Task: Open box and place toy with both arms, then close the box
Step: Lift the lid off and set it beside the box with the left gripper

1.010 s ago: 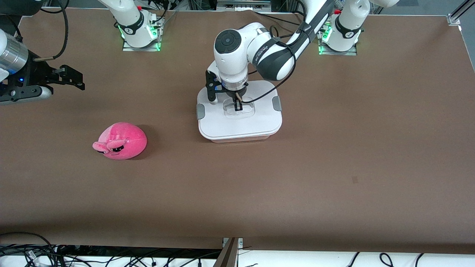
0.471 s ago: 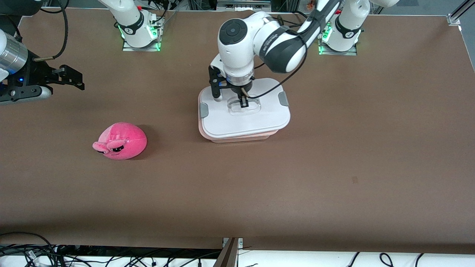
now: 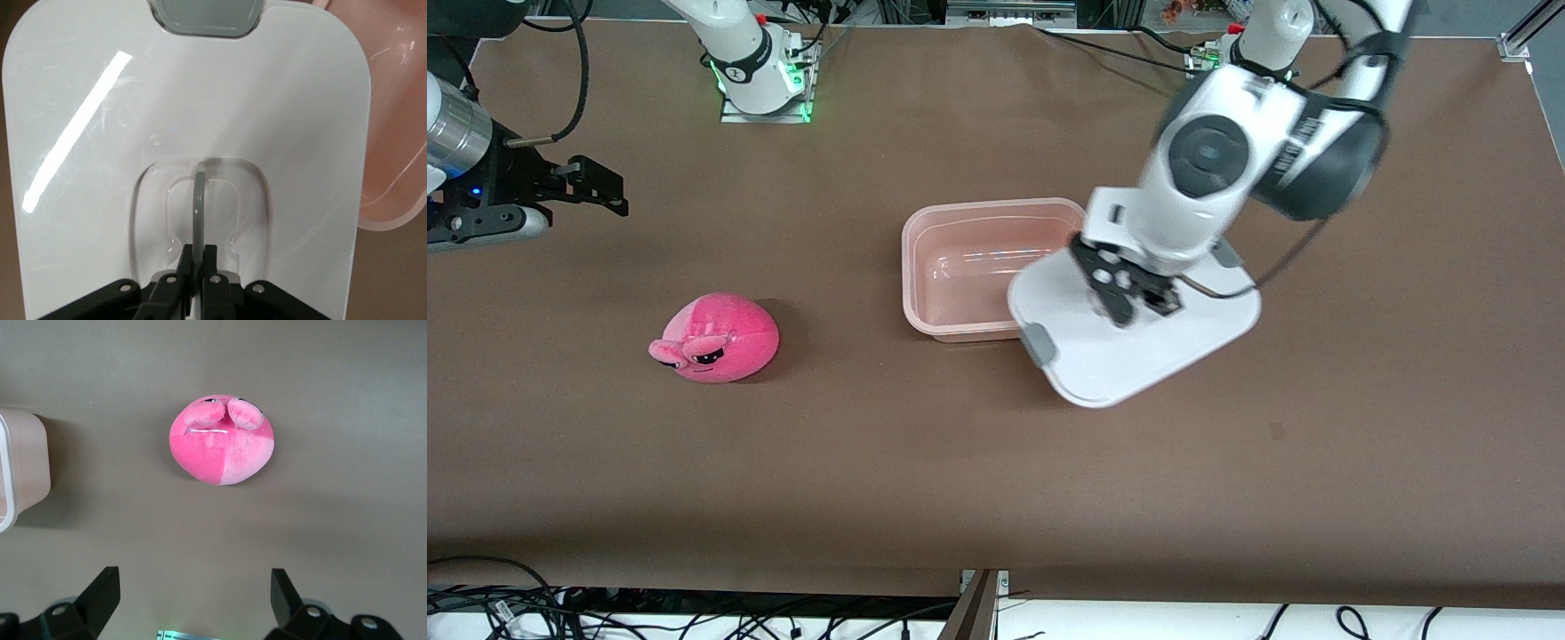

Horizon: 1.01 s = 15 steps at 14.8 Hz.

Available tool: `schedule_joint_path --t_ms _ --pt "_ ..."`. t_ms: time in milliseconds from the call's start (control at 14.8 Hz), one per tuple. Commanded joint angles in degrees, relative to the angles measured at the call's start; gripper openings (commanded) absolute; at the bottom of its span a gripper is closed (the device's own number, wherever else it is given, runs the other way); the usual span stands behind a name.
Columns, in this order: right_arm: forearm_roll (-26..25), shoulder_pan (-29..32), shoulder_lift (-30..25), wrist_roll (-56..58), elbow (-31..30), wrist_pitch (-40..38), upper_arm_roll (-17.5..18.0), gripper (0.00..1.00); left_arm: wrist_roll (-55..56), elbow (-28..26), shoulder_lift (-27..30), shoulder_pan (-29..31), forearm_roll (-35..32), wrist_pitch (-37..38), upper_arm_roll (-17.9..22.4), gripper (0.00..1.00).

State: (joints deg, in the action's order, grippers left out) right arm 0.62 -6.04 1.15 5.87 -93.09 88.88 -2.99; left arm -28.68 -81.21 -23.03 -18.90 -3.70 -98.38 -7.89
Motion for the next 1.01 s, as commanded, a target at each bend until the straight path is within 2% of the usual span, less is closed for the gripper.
schedule_joint_path --t_ms 0,202,471,808,943 --pt "-0.62 0.24 -0.09 0.9 0.28 -0.02 0.09 1.0 -4.34 2.18 1.49 9.37 1.24 4.15 -0.46 0.0" --pt "-0.62 0.15 -0.01 0.9 0.28 -0.02 0.09 1.0 -11.64 4.91 1.05 17.82 1.86 6.79 -0.46 0.0" --pt "-0.71 0.24 -0.01 0.9 0.19 0.07 0.09 1.0 -22.28 4.83 0.97 24.95 0.89 7.67 -0.37 0.0" --pt "-0.44 0.32 0.61 0.81 0.02 0.51 0.09 1.0 -29.06 4.39 0.7 29.35 0.98 9.52 -0.29 0.0" --pt "-0.09 0.33 2.44 0.72 -0.68 1.65 0.17 1.0 -29.68 4.39 0.7 30.14 1.07 9.52 -0.37 0.0"
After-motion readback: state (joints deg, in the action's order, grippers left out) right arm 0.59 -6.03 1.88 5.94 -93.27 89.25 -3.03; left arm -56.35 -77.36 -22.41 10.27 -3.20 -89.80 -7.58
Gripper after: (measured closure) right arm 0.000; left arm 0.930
